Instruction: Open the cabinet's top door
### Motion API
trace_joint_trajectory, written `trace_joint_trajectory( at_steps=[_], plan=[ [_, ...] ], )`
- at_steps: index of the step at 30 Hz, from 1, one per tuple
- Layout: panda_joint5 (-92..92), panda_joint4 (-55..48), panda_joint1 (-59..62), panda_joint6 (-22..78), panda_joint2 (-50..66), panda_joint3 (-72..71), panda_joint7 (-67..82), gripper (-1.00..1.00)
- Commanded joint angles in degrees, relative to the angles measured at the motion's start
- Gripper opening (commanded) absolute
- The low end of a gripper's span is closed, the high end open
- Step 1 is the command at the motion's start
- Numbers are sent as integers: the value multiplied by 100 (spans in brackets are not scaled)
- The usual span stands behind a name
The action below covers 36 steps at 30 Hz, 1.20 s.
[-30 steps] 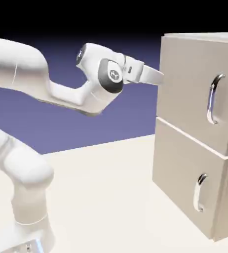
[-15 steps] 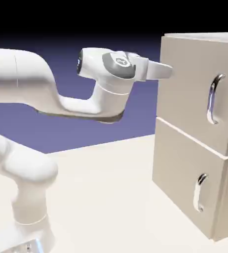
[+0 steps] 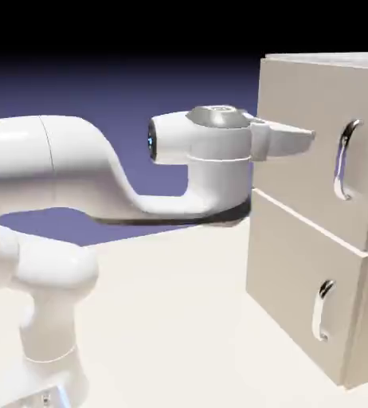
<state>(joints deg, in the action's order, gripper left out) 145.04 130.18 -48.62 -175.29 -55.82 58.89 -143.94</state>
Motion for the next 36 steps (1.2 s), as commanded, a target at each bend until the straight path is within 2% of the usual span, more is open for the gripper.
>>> trace_joint_trajectory(
  at_steps=[1, 8, 10, 15, 16, 24, 36],
  plan=[
    [250, -53, -82, -2, -40, 101, -175, 0],
    [1994, -424, -659, -18, -318, 810, -1395, 0],
    [2048, -435, -677, -18, -327, 832, -1433, 0],
    [2097, -1153, -1671, 144, -79, 1352, -1438, 0],
    [2097, -1153, -1671, 144, -79, 1352, -1438, -100],
    [2019, -81, -219, 818, 400, 400, -2213, -100],
    [261, 1798, 2273, 1994, 196, -1678, -1739, -100]
  ],
)
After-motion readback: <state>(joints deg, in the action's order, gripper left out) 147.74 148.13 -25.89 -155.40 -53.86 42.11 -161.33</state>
